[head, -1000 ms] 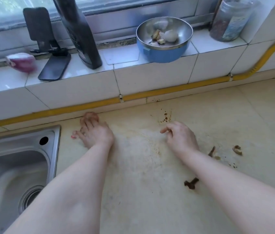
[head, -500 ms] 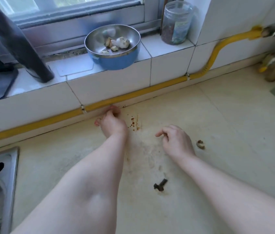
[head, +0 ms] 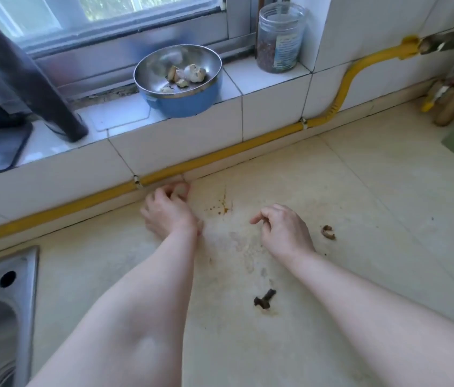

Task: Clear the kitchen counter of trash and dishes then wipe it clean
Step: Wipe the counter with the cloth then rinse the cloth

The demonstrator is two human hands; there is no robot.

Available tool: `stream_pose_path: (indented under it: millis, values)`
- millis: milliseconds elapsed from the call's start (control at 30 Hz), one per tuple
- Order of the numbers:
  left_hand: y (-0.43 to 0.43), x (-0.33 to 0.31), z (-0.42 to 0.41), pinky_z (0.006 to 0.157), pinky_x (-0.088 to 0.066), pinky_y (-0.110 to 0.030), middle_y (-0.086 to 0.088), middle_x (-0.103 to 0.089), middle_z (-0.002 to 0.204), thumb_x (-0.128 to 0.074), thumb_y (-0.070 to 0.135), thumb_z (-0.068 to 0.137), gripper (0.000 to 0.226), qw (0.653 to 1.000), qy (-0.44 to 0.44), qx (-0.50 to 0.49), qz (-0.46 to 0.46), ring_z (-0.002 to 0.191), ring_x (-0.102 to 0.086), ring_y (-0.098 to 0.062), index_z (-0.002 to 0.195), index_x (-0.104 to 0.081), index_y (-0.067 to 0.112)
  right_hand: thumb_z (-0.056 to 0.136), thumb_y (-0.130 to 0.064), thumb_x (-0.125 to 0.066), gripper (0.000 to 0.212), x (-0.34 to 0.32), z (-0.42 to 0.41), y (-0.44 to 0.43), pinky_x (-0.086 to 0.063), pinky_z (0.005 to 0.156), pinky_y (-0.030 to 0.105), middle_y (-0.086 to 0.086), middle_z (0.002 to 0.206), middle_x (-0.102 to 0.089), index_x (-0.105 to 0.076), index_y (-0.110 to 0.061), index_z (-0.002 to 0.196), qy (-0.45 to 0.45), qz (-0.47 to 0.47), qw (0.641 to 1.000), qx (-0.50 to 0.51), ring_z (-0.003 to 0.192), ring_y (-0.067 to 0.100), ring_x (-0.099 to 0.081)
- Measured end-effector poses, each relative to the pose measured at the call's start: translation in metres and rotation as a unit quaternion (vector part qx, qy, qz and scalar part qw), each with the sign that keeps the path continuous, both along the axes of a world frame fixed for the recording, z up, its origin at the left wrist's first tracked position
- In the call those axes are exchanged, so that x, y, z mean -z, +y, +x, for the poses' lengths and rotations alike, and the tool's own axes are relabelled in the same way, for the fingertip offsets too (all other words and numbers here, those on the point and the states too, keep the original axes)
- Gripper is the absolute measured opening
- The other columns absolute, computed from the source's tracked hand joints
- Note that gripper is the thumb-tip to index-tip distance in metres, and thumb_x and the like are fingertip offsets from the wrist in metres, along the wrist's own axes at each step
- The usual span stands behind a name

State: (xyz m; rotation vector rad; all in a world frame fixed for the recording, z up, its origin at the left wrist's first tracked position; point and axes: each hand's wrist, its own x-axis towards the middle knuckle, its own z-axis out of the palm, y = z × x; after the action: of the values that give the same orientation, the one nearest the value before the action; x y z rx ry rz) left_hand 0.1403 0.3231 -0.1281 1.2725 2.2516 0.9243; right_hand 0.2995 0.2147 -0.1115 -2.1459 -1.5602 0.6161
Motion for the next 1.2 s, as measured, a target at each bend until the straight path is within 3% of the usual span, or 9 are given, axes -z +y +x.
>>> stream_pose_path:
  millis: [67, 200, 333, 433, 600, 833, 967, 1100, 1200]
  values:
    - [-0.001, 0.006, -0.036, 0.097, -0.037, -0.042, -0.012, -0.052, 0.126, -0.055, 0.027, 0.093, 0.022, 0.99, 0.072, -0.081, -0.092, 0.119, -0.044, -0.034, 0.11, -0.066, 0.021, 0.093, -0.005, -0.046, 0.031, -0.002, -0.011, 0.003, -0.048, 0.091, 0.029, -0.008, 0.114, -0.064, -0.069, -0.026, 0.096, 0.005, 0.004, 1.0, -0.011, 0.113, 0.013, -0.055]
    - [0.028, 0.017, -0.064, 0.093, -0.05, -0.042, -0.019, -0.064, 0.115, -0.053, 0.029, 0.091, 0.032, 0.984, 0.009, -0.077, -0.161, 0.108, -0.061, -0.037, 0.108, -0.067, 0.005, 0.093, -0.006, -0.047, 0.031, -0.002, -0.017, 0.004, -0.049, 0.09, 0.03, -0.01, 0.113, -0.064, -0.069, -0.028, 0.096, 0.01, 0.005, 1.0, -0.011, 0.111, 0.011, -0.055]
    - [0.033, 0.009, -0.018, 0.094, -0.046, -0.037, -0.016, -0.056, 0.128, -0.047, 0.027, 0.097, 0.033, 0.984, 0.056, 0.124, -0.111, 0.113, -0.057, -0.037, 0.122, -0.062, 0.013, 0.091, -0.005, -0.048, 0.031, 0.002, -0.001, 0.003, -0.049, 0.085, 0.028, -0.008, 0.111, -0.064, -0.069, -0.028, 0.093, 0.002, 0.009, 0.999, 0.031, 0.107, 0.013, -0.057]
    - [0.016, 0.012, 0.017, 0.088, -0.043, -0.03, -0.005, -0.045, 0.144, -0.044, 0.025, 0.099, 0.037, 0.939, 0.131, 0.307, -0.079, 0.118, -0.054, -0.033, 0.134, -0.056, 0.024, 0.088, -0.005, -0.049, 0.031, 0.006, 0.023, -0.007, -0.048, 0.081, 0.027, -0.006, 0.108, -0.065, -0.07, -0.028, 0.089, -0.01, 0.007, 0.996, 0.092, 0.105, 0.016, -0.058]
    - [-0.006, 0.021, 0.051, 0.087, -0.044, -0.029, 0.0, -0.043, 0.147, -0.042, 0.025, 0.099, 0.038, 0.891, 0.164, 0.419, -0.061, 0.119, -0.051, -0.031, 0.135, -0.055, 0.029, 0.086, -0.004, -0.048, 0.032, 0.012, 0.06, -0.033, -0.05, 0.085, 0.031, -0.003, 0.112, -0.067, -0.07, -0.027, 0.09, -0.023, -0.015, 0.982, 0.186, 0.108, 0.02, -0.059]
    - [-0.064, 0.015, 0.092, 0.083, -0.039, -0.02, 0.006, -0.059, 0.129, -0.053, 0.009, 0.091, 0.037, 0.856, 0.078, 0.507, -0.067, 0.115, -0.056, -0.02, 0.119, -0.067, 0.028, 0.084, -0.001, -0.047, 0.034, 0.01, 0.072, -0.052, -0.049, 0.083, 0.03, -0.003, 0.107, -0.067, -0.069, -0.026, 0.089, -0.017, 0.008, 0.976, 0.215, 0.106, 0.021, -0.059]
    - [-0.067, -0.011, 0.109, 0.084, -0.056, -0.035, -0.001, -0.068, 0.113, -0.053, 0.001, 0.091, 0.03, 0.879, -0.089, 0.451, -0.123, 0.099, -0.066, -0.026, 0.102, -0.072, 0.021, 0.085, -0.005, -0.05, 0.031, 0.001, 0.078, -0.059, -0.047, 0.086, 0.028, -0.005, 0.11, -0.067, -0.067, -0.025, 0.102, 0.006, 0.043, 0.978, 0.203, 0.108, 0.019, -0.059]
    - [-0.068, -0.05, 0.123, 0.072, -0.056, -0.029, 0.001, -0.065, 0.098, -0.061, 0.01, 0.09, 0.024, 0.883, -0.143, 0.435, -0.102, 0.089, -0.066, -0.019, 0.112, -0.064, 0.02, 0.091, -0.026, -0.058, 0.041, -0.014, 0.078, -0.06, -0.045, 0.089, 0.023, -0.005, 0.124, -0.059, -0.052, -0.027, 0.131, 0.106, 0.058, 0.982, 0.147, 0.108, 0.014, -0.06]
    - [-0.071, -0.064, 0.124, 0.071, -0.059, -0.031, 0.0, -0.066, 0.102, -0.061, 0.013, 0.089, 0.025, 0.889, -0.188, 0.406, -0.097, 0.09, -0.066, -0.016, 0.113, -0.062, 0.021, 0.094, -0.022, -0.054, 0.043, -0.021, 0.073, -0.058, -0.048, 0.096, 0.03, -0.002, 0.129, -0.057, -0.046, -0.024, 0.136, 0.133, 0.079, 0.979, 0.134, 0.112, 0.016, -0.059]
